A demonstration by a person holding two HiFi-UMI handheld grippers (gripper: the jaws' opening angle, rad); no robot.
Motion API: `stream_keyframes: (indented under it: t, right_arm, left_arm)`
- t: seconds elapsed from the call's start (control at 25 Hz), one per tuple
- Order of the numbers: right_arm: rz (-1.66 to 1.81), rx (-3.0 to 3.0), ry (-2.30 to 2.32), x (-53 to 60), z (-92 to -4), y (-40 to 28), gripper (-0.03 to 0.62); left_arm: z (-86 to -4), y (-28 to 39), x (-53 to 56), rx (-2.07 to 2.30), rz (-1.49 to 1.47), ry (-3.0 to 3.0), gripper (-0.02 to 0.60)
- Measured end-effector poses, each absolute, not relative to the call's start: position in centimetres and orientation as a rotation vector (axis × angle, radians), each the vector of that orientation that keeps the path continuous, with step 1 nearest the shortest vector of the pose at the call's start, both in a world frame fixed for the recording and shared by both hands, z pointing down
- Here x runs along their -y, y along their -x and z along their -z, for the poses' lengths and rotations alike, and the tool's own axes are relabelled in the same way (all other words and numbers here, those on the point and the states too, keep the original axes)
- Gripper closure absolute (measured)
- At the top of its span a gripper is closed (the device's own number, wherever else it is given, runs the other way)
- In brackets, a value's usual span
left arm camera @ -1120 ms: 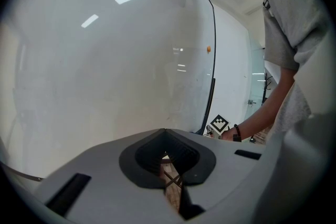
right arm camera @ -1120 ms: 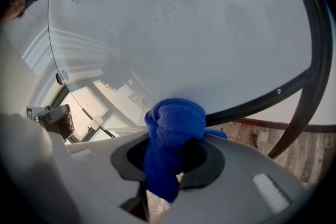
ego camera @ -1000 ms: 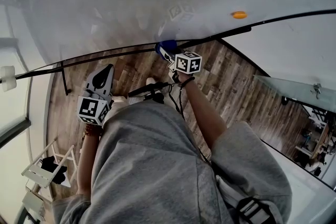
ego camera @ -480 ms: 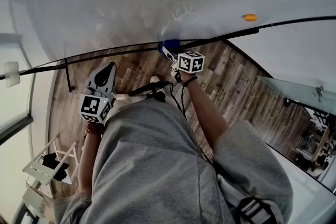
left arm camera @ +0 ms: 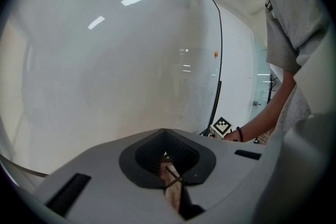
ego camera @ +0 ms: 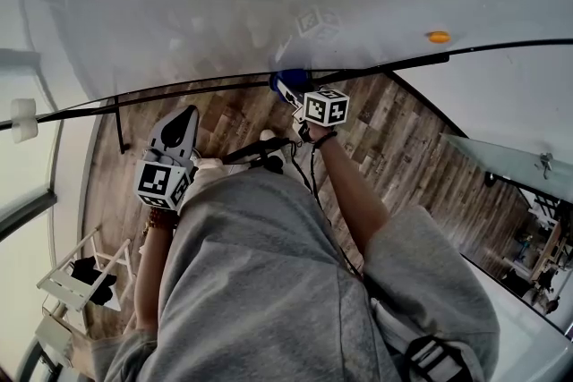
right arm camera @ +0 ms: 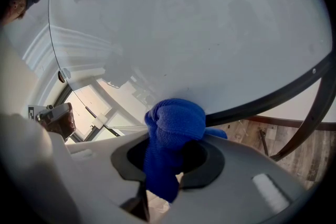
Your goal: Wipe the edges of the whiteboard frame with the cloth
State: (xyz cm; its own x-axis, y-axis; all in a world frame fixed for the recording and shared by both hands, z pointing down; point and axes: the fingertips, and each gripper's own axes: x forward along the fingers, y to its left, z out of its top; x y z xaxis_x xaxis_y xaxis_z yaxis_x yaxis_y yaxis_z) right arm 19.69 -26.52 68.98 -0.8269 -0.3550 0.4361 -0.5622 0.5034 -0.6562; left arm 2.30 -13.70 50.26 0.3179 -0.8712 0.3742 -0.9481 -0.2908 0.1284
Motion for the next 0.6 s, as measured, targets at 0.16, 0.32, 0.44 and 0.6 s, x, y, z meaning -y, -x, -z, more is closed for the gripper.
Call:
stream_keyframes:
  t: [0.16,0.32,0.44,0.6]
  right_arm:
    - [-1.215,2.506,-0.768,26.1,-69.1,-18.6,0.479]
    - [-1.205,2.514,-0.758,26.0,-69.1,-17.8,0.479]
    - [-1.211,2.517,-0.751,25.7,-69.1,-17.1,0.480]
    - [-1.218,2.523,-0.747,25.5,-68.9,-16.3,0.480]
  left_arm:
    - [-50.3,-1.4,13.2,1.639,-0.328,-2.256,0.575]
    - [-50.4,-0.6,12.8,1.645,-0.337,-2.247,0.575]
    - [-50.5,0.0,12.5,1.650,-0.341,-2.237,0.575]
    - [-50.2,0.4,12.2,1.654,-0.344,-2.237,0.575]
